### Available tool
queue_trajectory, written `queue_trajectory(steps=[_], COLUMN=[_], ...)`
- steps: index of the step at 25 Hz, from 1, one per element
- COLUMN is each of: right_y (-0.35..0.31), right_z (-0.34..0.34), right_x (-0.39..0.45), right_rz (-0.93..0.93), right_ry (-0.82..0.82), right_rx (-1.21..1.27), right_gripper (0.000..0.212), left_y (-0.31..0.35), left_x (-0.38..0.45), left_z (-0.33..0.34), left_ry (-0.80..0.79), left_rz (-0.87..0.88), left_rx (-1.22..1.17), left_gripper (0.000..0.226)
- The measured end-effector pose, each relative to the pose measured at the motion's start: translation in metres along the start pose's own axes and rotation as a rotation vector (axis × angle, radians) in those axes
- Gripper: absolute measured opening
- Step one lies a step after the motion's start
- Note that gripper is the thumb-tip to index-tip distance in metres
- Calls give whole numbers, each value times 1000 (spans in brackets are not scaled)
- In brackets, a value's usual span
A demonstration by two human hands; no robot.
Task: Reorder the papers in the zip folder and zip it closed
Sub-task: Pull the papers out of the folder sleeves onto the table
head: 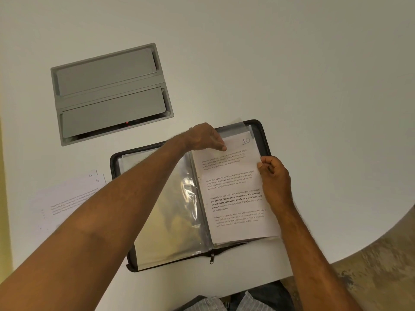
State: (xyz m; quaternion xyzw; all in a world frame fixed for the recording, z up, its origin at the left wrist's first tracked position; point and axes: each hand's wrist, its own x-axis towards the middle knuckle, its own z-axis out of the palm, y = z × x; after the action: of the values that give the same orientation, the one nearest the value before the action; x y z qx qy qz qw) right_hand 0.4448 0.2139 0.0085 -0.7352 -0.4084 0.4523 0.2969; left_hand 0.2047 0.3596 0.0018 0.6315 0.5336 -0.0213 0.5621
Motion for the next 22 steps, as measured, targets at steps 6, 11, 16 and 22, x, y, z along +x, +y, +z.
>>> queue_trajectory(steps=[6,11,16,22], right_y=[8,16,14,21], right_z=[-1,-4,-7,-5], right_x=[0,-4,-5,0], right_rz=[49,30,-5,-6], right_ry=[-16,3,25,40], right_rx=[-47,-108,-109,-118], right_gripper=[21,17,8,12], left_y=[-2,-10,-17,-18], left_x=[-4,1,16,24], left_z=[-11,-32,-40,-50], left_ry=[46,212,433,383], left_rz=[-17,-7,3,-43], left_rx=[-51,-150,-66,-120], left_gripper=[33,38,17,13])
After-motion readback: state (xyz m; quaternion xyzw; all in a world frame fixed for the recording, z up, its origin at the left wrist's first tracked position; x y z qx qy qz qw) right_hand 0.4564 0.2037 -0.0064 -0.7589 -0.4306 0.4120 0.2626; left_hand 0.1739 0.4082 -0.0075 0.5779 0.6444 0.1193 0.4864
